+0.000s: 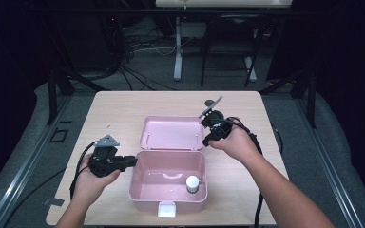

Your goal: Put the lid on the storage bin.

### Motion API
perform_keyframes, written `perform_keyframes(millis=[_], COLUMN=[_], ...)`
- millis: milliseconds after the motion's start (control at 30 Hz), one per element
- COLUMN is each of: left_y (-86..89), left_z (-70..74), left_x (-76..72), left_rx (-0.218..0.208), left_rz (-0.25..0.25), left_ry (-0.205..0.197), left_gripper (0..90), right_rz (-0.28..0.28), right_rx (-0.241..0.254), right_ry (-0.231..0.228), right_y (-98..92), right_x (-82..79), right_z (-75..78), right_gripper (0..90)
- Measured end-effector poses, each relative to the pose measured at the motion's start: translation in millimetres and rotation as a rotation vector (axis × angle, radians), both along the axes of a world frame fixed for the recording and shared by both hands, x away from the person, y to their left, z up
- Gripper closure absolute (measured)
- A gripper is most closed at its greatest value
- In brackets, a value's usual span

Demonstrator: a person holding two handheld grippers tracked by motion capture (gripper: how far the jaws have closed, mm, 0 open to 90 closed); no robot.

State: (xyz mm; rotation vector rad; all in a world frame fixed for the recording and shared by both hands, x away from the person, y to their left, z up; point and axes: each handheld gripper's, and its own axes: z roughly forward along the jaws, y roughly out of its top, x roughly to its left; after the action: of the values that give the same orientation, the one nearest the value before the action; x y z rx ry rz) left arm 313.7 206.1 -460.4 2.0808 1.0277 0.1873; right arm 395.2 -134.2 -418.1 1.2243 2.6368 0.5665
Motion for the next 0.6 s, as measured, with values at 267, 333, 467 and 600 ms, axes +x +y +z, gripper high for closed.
perform_keyframes(millis=[267,333,467,600], left_y=[0.9,1.0,1.2,1.5], left_z=[-0.4,-0.5,-0.5,-0.6], left_x=[0.1,0.2,0.4,0.5], left_rx=[-0.007,-0.009,-0.011,-0.012], left_rz=[-0.002,-0.001,-0.001,-0.003], left_ry=[0.002,0.003,0.005,0.006], left_gripper=[80.7,80.7,80.7,80.7], right_rz=[-0.106,-0.124,-0.151,-0.191], right_rx=[0.070,0.075,0.069,0.101], right_ry=[-0.010,-0.005,0.009,0.000], right_y=[-2.4,-1.5,1.4,3.2], right_x=[14.8,18.0,24.1,29.9], right_z=[-4.0,-6.7,-13.2,-17.7], right_gripper=[68.4,68.7,70.0,70.9])
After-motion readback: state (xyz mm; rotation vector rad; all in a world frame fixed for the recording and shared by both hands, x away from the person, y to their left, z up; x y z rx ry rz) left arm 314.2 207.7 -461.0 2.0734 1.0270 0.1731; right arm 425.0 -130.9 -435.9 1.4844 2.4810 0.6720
